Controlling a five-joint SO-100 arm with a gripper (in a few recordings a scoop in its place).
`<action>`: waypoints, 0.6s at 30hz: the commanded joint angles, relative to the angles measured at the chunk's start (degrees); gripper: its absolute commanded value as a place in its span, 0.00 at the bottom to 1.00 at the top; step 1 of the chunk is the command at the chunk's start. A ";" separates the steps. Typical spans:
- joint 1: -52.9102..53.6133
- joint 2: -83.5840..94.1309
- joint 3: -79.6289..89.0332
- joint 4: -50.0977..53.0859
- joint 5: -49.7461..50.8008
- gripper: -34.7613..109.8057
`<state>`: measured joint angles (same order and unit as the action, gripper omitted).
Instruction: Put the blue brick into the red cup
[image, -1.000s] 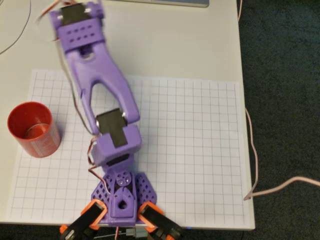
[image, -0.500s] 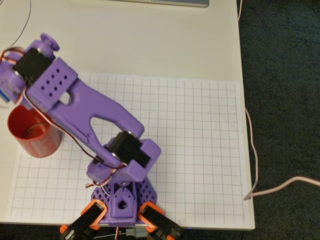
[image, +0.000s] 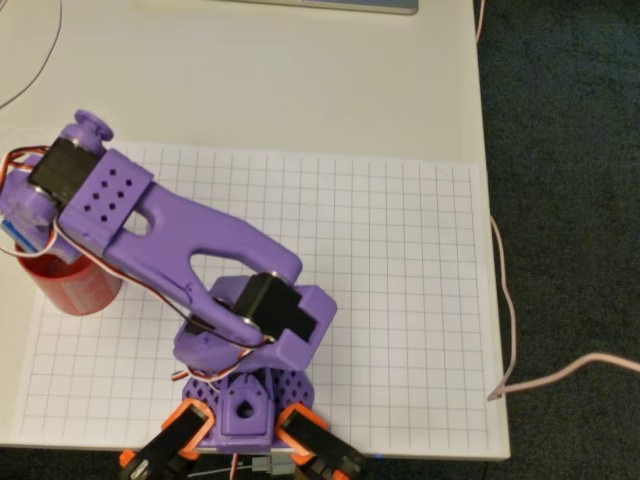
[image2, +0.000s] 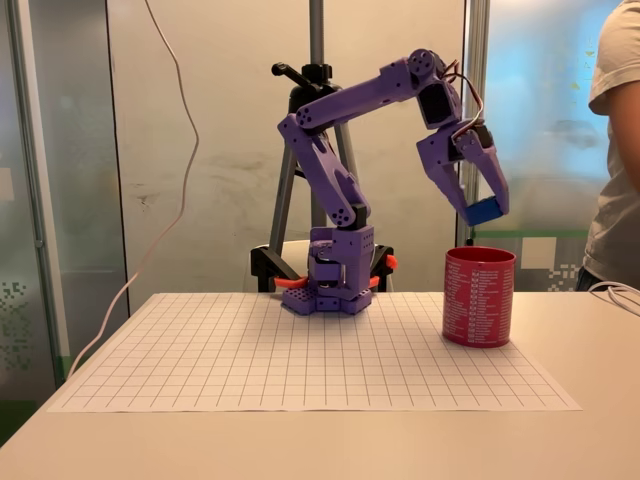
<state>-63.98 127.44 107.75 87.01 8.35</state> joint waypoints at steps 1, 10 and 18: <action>-0.09 0.97 -0.53 -0.88 0.70 0.24; 2.81 0.97 0.53 0.09 2.55 0.58; 2.64 1.76 0.62 0.53 1.67 0.58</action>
<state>-61.00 127.00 108.72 87.01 9.76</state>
